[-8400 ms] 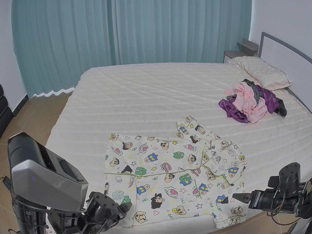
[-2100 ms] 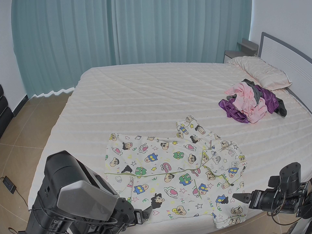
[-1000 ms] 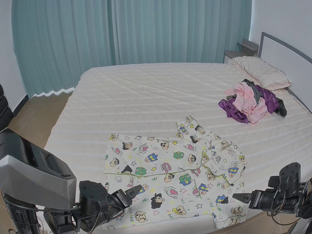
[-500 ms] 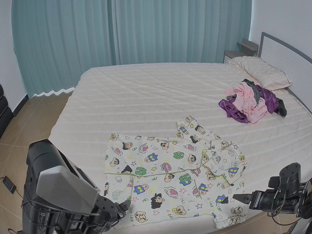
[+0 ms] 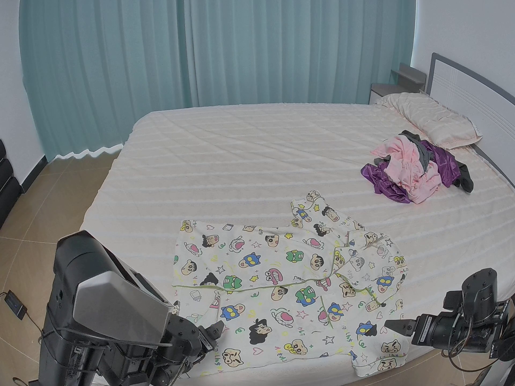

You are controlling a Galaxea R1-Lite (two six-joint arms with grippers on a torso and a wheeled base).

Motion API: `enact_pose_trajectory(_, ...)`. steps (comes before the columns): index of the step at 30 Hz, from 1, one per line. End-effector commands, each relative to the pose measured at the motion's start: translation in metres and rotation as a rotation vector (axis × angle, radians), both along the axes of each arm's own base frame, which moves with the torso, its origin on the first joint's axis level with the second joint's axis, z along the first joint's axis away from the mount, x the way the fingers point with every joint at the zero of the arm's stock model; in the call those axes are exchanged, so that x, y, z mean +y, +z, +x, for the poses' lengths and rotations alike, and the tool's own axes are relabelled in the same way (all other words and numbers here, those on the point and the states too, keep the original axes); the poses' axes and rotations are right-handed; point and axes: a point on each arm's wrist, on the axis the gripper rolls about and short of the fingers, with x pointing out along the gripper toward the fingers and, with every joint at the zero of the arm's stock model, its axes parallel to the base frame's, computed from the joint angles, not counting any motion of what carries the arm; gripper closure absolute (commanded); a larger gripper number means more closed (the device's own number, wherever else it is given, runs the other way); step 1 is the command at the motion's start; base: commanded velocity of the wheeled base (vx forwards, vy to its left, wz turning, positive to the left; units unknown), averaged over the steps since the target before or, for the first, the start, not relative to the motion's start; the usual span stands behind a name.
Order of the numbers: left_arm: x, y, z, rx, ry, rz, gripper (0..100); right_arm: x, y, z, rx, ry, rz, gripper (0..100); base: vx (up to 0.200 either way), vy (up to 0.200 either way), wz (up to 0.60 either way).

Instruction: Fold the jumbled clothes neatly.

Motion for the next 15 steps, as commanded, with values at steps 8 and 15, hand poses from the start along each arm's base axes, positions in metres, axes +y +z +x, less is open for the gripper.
enact_pose_trajectory(8, 0.0013, -0.0051, 0.0057, -0.003, -0.053, 0.032, 100, -0.0020, -0.0025, -0.0038, 0.013, 0.000, -0.007, 0, 0.000, 0.000, 0.00)
enact_pose_trajectory(15, 0.0021, -0.0049, 0.0073, -0.008, -0.042, 0.030, 100, -0.0022, -0.0025, -0.0037, 0.012, -0.002, -0.008, 0, 0.000, 0.000, 0.00)
